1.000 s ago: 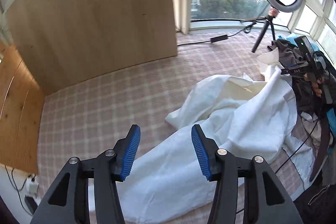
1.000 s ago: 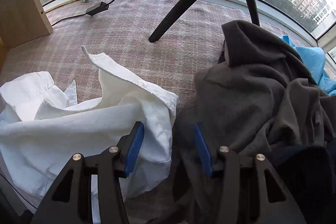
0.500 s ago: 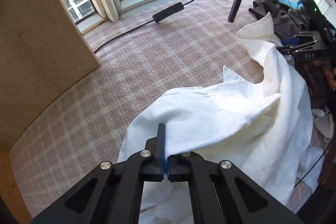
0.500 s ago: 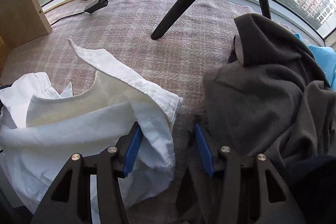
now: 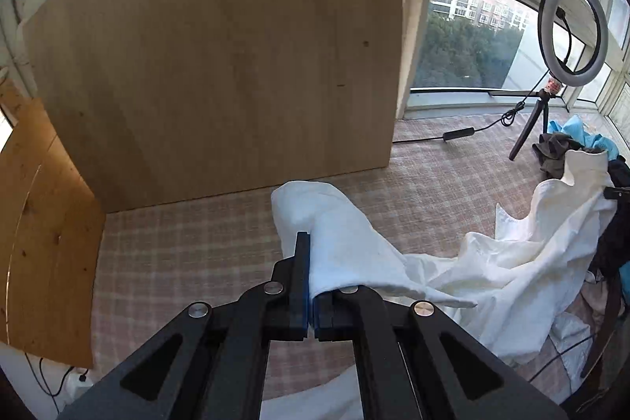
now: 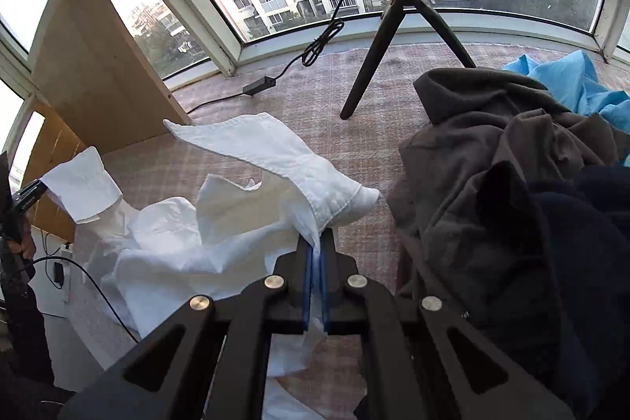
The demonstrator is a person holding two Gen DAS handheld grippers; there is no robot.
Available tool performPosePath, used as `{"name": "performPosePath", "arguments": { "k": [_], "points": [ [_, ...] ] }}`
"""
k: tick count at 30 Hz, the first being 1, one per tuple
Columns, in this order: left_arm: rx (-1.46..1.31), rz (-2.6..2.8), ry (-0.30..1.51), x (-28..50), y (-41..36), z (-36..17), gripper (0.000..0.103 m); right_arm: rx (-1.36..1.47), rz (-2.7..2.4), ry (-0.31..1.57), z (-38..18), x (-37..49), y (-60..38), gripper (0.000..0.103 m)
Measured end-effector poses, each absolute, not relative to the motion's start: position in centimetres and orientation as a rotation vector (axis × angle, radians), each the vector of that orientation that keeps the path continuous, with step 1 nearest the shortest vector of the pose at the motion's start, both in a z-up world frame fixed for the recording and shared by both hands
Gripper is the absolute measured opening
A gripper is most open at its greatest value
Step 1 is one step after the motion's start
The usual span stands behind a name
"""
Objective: Fold clothes
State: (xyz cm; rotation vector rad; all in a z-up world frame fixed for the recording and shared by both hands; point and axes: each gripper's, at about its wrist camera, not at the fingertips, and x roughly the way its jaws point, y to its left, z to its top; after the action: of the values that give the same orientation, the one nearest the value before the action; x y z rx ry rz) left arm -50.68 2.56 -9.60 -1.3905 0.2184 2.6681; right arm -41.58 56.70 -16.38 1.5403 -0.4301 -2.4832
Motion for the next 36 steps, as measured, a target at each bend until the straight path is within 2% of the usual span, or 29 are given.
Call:
{"name": "performPosePath", "arguments": {
  "k": [2,4,6,7,8,12,13,15,17,20,24,28,30,31,32,33,36],
  "points": [
    [-1.479,2.662,0.25,-49.7,0.6,-11.0,0.001,1.553,-2.472,-0.475,-14.9,-38.1,57.7,0.004],
    [-1.569,2.653,0.282,-48.7,-1.3,-12.4,0.006,1.749,-2.421,-0.384,-16.2,-35.5,57.8,0.004],
    [-1.659,2.641,0.314,-47.7,-3.2,-13.8,0.012,1.959,-2.367,-0.26,-17.9,-33.3,57.7,0.014],
    [-1.704,2.633,0.33,-47.2,-4.1,-14.5,0.015,2.059,-2.351,-0.189,-18.9,-32.5,57.8,0.014],
    [-1.749,2.625,0.347,-46.6,-5.1,-15.2,0.018,2.091,-2.344,-0.165,-19.0,-32.0,57.8,0.014],
    [-1.825,2.524,0.37,-44.6,-4.6,-18.1,0.019,2.015,-2.375,-0.128,-16.9,-31.5,57.2,0.016],
    [-1.831,2.509,0.372,-44.1,-4.3,-18.5,0.019,1.954,-2.395,-0.118,-16.0,-32.1,56.7,0.019],
    [-1.839,2.482,0.353,-43.0,-3.8,-19.0,0.019,1.825,-2.431,-0.111,-14.6,-33.8,55.6,0.043],
    [-1.83,2.456,0.319,-42.3,-3.6,-19.3,0.02,1.726,-2.432,-0.098,-14.2,-36.7,53.9,0.049],
    [-1.837,2.445,0.276,-41.4,-3.8,-19.6,0.028,1.761,-2.326,0.026,-17.4,-42.8,50.2,0.049],
    [-1.862,2.453,0.217,-39.4,-4.6,-19.7,0.028,1.918,-2.155,0.248,-24.6,-48.9,46.7,0.049],
    [-1.879,2.484,0.194,-38.1,-5.3,-19.8,0.028,2.014,-2.024,0.271,-28.9,-50.6,46.8,0.049],
    [-1.871,2.494,0.167,-37.8,-5.3,-19.6,0.028,2.027,-1.974,0.217,-29.2,-50.0,47.2,0.047],
    [-1.859,2.497,0.16,-37.7,-5.1,-19.5,0.028,2.032,-1.949,0.19,-29.3,-49.7,47.3,0.041],
    [-1.848,2.501,0.159,-37.7,-4.9,-19.4,0.028,2.037,-1.923,0.163,-29.4,-49.4,47.5,0.012],
    [-1.838,2.504,0.167,-37.7,-4.6,-19.1,0.028,2.042,-1.897,0.136,-29.5,-49.1,47.7,0.004],
    [-1.788,2.508,0.199,-37.8,-3.3,-18.4,0.028,1.897,-1.952,0.003,-25.8,-47.7,48.4,0.003]
  ]
}}
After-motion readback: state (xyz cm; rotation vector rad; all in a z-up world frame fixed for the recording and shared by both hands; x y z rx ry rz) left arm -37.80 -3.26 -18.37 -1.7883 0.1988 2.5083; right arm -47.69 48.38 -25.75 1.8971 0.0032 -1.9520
